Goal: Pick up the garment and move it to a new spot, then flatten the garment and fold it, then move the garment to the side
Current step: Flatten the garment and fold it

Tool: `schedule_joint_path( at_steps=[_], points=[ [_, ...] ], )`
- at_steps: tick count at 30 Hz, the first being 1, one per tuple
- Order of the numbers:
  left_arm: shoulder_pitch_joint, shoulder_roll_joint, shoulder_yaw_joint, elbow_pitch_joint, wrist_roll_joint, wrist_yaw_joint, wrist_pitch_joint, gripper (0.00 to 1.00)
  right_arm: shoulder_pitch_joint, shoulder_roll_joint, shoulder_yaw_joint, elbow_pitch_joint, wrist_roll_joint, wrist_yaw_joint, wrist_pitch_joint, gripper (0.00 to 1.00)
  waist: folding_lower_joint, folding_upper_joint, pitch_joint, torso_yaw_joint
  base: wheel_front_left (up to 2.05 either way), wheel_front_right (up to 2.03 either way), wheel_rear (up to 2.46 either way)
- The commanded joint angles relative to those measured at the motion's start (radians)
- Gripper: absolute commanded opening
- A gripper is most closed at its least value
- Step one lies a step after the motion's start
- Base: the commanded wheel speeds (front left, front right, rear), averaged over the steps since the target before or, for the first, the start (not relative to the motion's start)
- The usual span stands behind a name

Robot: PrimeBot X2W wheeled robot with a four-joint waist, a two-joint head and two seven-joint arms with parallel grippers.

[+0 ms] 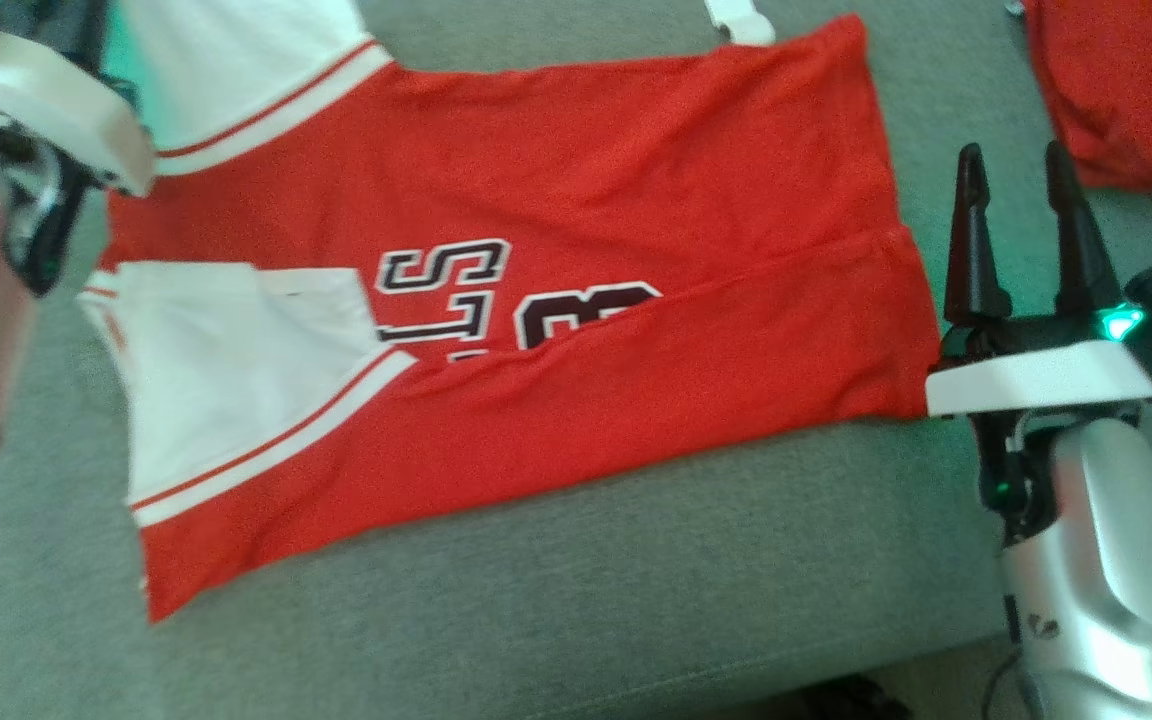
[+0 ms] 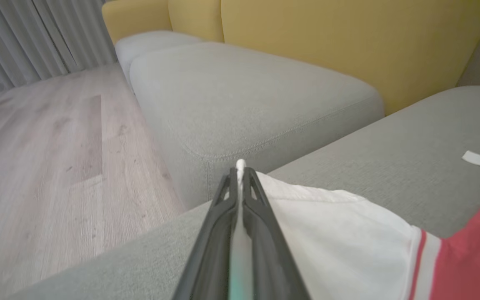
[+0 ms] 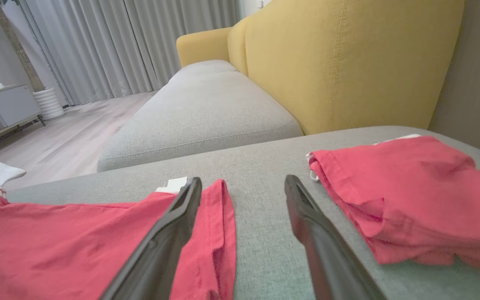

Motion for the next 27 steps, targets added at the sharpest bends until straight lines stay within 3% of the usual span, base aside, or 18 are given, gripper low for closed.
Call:
schedule_joint_path(
  at_steps=[1,13,19,27],
  points=[
    [-0.013,0.03,0.024,-0.037,0.011,0.011,-0.028,0.0,-0.027,-0.004,0.004,-0.034,-0.023,0.007,0.015,1.0,0.0001,0.0,-0.047,0.053,0.0,0.0,0.0],
    [0.124,0.004,-0.017,-0.261,0.034,0.069,-0.085,0.0,-0.148,-0.028,-0.092,0.003,-0.171,0.007,0.271,1.0,0.0001,0.0,-0.1,0.216,0.0,0.0,0.0],
    [0.203,0.018,-0.04,-0.411,0.035,0.101,-0.074,0.0,-0.265,-0.063,-0.149,0.161,-0.21,0.007,0.418,1.0,0.0001,0.0,-0.086,0.273,0.0,0.0,0.0],
    [0.242,0.016,-0.075,-0.515,0.048,0.132,-0.038,0.0,-0.396,-0.119,-0.141,0.405,-0.286,0.007,0.497,1.0,0.0001,0.0,-0.067,0.305,0.0,0.0,0.0]
  ],
)
